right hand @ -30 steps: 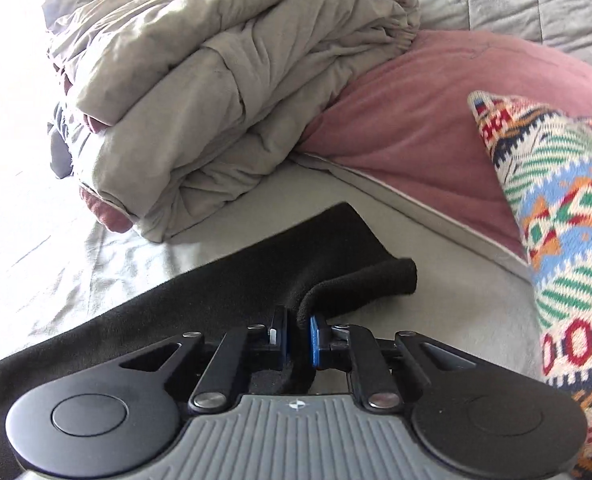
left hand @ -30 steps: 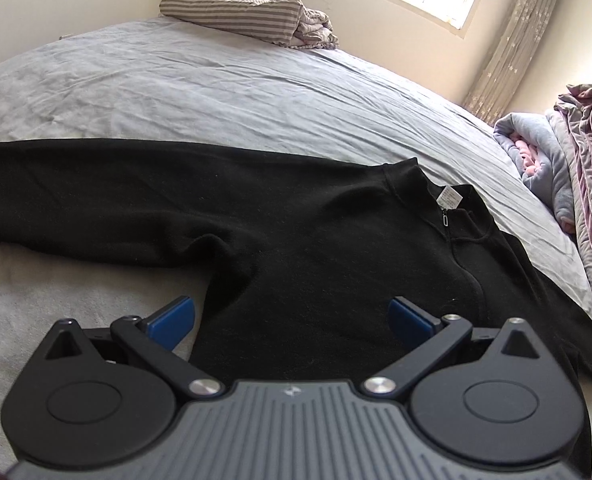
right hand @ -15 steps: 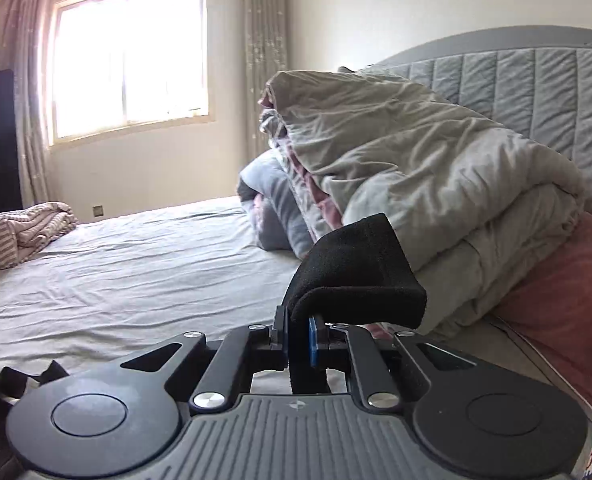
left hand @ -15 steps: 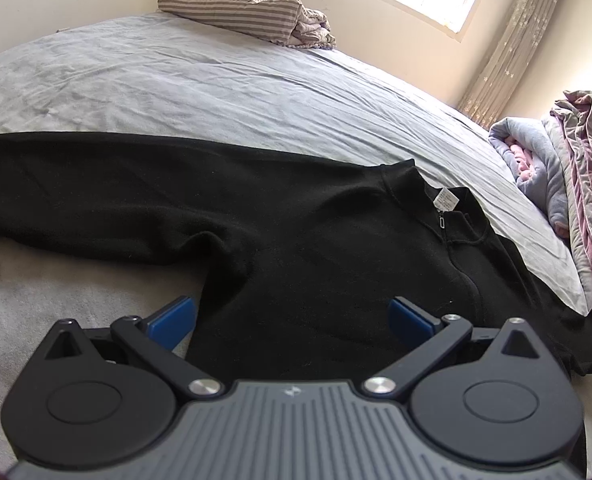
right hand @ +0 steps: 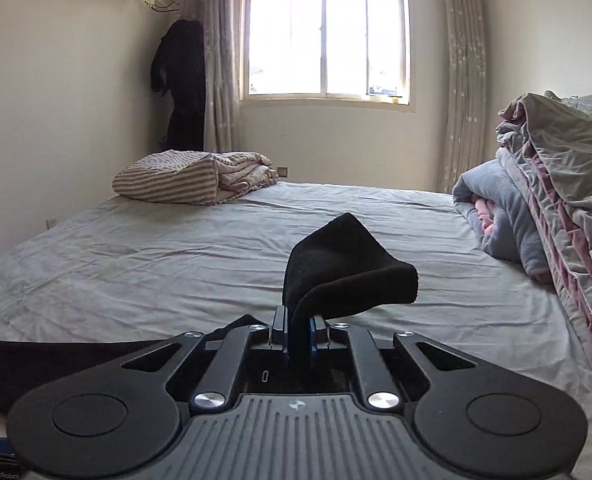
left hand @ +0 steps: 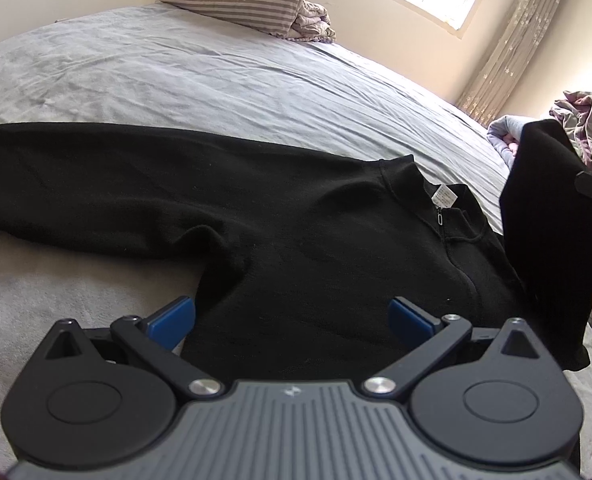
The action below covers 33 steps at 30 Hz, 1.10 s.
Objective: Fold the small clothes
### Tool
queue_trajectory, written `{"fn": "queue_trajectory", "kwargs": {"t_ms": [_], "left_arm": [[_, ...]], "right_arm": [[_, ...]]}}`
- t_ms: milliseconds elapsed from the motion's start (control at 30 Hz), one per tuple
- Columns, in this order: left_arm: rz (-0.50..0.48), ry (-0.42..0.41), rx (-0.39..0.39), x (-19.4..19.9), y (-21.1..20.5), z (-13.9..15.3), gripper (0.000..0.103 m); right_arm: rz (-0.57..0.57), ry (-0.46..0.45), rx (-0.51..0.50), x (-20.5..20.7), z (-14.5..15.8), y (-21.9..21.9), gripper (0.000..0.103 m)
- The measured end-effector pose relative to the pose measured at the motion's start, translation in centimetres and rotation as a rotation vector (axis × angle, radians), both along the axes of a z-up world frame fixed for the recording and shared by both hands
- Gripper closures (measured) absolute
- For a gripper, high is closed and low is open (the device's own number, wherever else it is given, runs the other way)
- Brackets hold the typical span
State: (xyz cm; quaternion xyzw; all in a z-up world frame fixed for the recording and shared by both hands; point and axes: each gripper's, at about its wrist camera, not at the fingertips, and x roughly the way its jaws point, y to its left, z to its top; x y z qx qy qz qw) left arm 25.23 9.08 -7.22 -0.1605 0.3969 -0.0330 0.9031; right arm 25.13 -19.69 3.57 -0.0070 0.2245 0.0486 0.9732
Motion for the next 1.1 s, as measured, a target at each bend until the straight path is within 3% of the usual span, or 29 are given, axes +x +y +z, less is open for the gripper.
{"fn": "queue_trajectory", "kwargs": {"t_ms": [167,267,433,533,600,700,800,867,933,1000,1100], "left_arm": [[0.019,0.004,-0.018,0.1,0.5,-0.1,0.001],[0.035,-0.013,-0.077,0.1,1.2,-0.2,0.001],[0.097,-0.117,-0.315,-0.3,3.5,-0.7,0.006],[0.075,-0.095,-0.486,0.2,4.8,-1.9,0.013],[0.07,-0.069,-0.529,0.7,5.2,-2.6,0.019],[0.065,-0.027,-0.537,1.2,5.1,-3.6,0.025],[0.053,0.023,-0.54,1.4,4.3,-4.4,0.034],[0.041,0.033,-0.554,1.6,3.7,-4.6,0.046],[0.035,0.04,-0.571,2.1,3.2,-4.8,0.05],[0.03,0.042,-0.556,2.8,2.6,-5.0,0.057],[0.014,0.036,-0.435,3.7,1.1,-4.7,0.088]], "right_arm": [[0.137,0.101,-0.028,-0.5,-4.1,5.2,0.092],[0.194,0.147,-0.055,-1.5,-6.6,7.1,0.091],[0.283,0.23,-0.042,-2.5,-9.2,8.4,0.086],[0.354,0.252,-0.025,-3.7,-9.1,8.8,0.081],[0.395,0.238,-0.011,-5.0,-8.4,8.5,0.076],[0.391,0.213,-0.014,-6.6,-7.7,7.5,0.059],[0.358,0.187,-0.038,-8.3,-7.4,6.0,0.054],[0.324,0.172,-0.037,-9.4,-7.3,4.6,0.05],[0.305,0.155,-0.017,-10.4,-7.4,3.1,0.04],[0.287,0.147,-0.002,-11.0,-7.8,1.6,0.039],[0.229,0.141,0.011,-11.2,-8.4,-0.2,0.035]]}}
